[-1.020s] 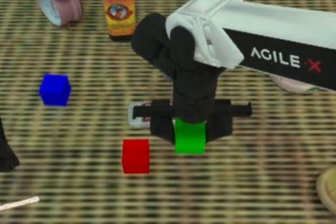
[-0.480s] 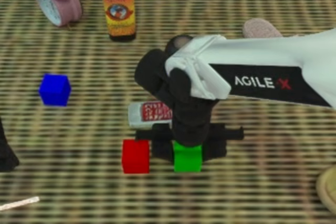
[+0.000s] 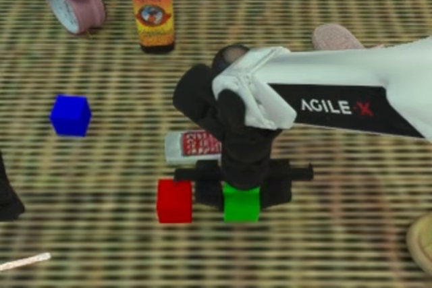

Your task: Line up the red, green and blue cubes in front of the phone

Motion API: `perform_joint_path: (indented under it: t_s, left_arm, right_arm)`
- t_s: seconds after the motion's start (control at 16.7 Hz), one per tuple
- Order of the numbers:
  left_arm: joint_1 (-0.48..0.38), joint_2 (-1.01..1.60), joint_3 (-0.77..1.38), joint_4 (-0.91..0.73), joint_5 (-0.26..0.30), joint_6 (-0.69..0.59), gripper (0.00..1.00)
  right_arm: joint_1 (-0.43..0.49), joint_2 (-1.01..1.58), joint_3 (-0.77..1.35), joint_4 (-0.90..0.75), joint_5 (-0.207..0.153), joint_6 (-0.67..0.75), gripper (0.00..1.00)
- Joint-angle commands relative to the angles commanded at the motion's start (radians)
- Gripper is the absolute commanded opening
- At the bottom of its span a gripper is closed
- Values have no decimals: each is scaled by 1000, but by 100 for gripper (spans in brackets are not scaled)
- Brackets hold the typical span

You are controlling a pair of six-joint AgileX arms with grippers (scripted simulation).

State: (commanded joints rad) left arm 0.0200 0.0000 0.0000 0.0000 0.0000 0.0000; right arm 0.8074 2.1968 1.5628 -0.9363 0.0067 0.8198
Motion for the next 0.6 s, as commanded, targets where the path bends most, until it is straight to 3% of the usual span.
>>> perform_joint_path:
  t_s: [0.54, 0.6]
  left_arm:
    - [0, 0, 0, 0, 0, 0, 100]
    - [0, 0, 0, 0, 0, 0, 100]
  right_arm:
    - [0, 0, 0, 0, 0, 0, 98]
    - [0, 0, 0, 0, 0, 0, 100]
